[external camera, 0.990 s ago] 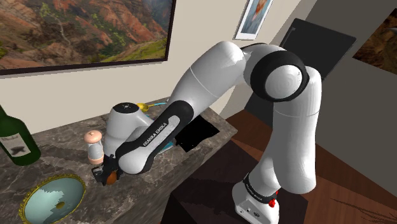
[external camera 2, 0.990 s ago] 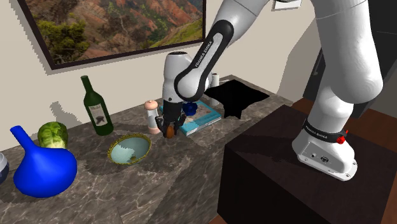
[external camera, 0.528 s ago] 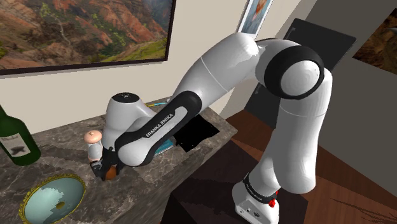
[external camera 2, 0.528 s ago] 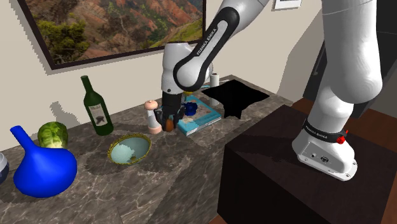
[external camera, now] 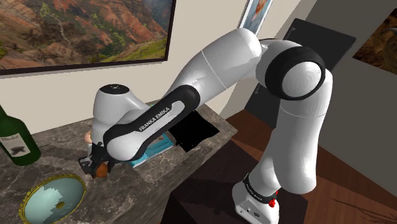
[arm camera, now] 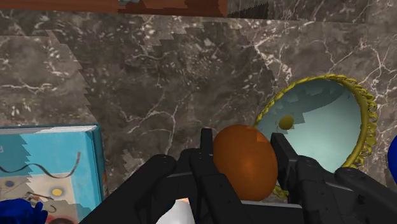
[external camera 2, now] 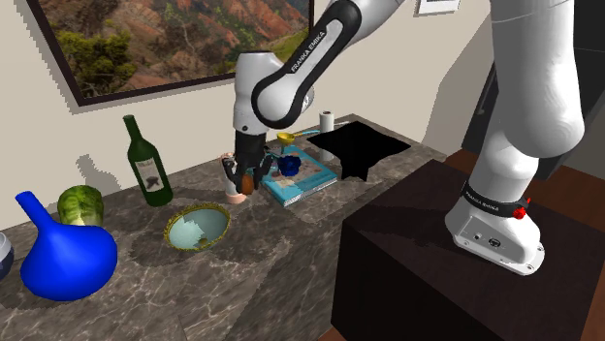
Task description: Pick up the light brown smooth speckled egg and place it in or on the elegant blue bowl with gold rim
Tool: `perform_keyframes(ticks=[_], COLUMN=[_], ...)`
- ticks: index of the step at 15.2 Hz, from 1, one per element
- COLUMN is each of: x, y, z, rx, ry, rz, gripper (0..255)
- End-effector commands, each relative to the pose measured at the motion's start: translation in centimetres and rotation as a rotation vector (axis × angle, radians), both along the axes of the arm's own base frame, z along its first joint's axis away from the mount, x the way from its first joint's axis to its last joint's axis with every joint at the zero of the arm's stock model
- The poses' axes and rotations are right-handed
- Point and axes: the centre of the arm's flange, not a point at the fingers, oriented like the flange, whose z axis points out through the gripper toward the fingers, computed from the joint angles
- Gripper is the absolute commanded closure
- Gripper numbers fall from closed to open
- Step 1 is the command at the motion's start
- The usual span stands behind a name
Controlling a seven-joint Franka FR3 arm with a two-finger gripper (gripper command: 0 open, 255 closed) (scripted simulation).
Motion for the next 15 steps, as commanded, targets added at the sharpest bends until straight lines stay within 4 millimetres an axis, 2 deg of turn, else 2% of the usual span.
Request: perform_keyframes(ticks=[1,9,10,15], x=[0.9,5.3,6.1,6.1], y=[2.4,12.0,13.8,13.8], z=[0.2,0.3,0.3,-2.3], rx=[-0.001,-0.001,-0.001,-0.001], ry=[0.0,0.0,0.0,0.0], rz=[0.0,0.0,0.0,0.0], gripper=[255,255,255,255])
